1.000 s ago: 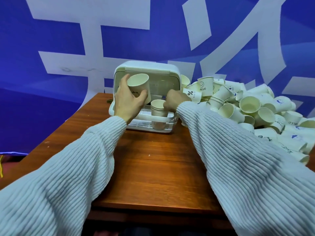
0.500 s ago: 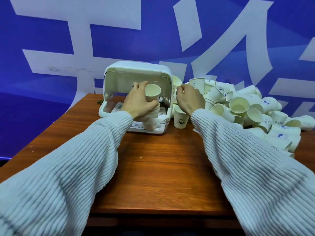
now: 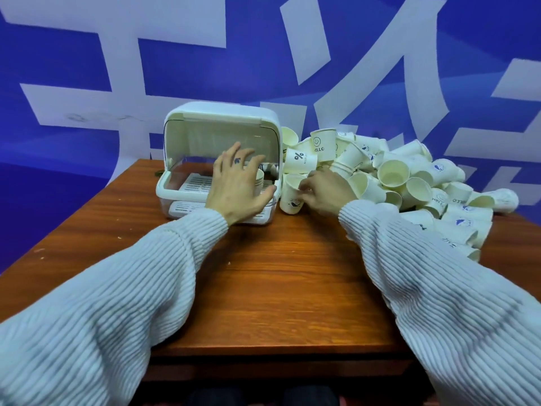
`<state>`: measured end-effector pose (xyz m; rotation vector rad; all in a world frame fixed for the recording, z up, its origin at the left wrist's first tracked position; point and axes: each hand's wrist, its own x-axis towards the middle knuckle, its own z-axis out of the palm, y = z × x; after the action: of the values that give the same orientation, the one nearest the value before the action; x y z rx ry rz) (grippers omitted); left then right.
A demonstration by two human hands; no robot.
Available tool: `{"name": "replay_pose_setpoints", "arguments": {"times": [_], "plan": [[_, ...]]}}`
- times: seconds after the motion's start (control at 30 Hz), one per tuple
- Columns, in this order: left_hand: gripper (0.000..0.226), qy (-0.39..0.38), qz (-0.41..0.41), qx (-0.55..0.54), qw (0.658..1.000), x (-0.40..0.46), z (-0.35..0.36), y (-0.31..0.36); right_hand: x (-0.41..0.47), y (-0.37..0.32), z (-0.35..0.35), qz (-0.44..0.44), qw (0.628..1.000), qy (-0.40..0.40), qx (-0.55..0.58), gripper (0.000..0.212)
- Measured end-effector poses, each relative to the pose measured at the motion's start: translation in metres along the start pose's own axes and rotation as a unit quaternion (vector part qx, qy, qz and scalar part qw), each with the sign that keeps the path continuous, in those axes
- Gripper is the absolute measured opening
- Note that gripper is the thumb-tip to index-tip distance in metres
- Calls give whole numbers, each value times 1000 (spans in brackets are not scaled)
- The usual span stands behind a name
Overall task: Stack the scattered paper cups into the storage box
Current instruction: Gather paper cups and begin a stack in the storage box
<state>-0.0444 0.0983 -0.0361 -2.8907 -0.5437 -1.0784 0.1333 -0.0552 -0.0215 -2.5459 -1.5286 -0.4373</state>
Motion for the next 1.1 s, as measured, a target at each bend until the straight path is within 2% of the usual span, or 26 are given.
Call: {"name": "replay_pose_setpoints", "arguments": {"times": [0.1,0.2,0.27,0.33,0.43,0.47,0.53,0.6,0.7,0.73,0.8,0.93,1.1], "plan": [[73,-13,59,-15,998,1,5,19,-7,-2,-11,23,994,60,89,23],[81,-24,73,-74,994,8,10,41,-21,-1,-29,70,958,115,253,17],[91,-46,45,-123,990,14,12,60,-36,1,-43,51,927,83,363,19],[97,-68,9,-167,984,15,15,79,-50,9,-52,39,919,47,390,21],[97,-49,-19,-232,971,3,20,102,-67,37,-60,125,912,105,376,30],[97,-36,-26,-256,966,-3,22,108,-72,48,-62,154,921,114,338,30],[98,-15,-47,-292,955,-20,27,117,-86,65,-62,173,956,68,229,30],[97,-11,-67,-317,946,-37,34,120,-100,74,-59,160,973,-1,164,40],[95,-12,-67,-330,942,-54,40,116,-115,78,-51,104,990,-92,31,67],[93,-5,-66,-335,940,-55,41,113,-118,80,-48,84,990,-113,-13,69],[91,3,-75,-346,935,-56,40,109,-124,83,-45,52,989,-121,-67,60],[91,10,-87,-360,929,-55,40,105,-129,86,-47,23,995,-63,-80,24],[78,52,-116,-388,913,-53,30,101,-123,74,-58,29,992,120,18,20]]}}
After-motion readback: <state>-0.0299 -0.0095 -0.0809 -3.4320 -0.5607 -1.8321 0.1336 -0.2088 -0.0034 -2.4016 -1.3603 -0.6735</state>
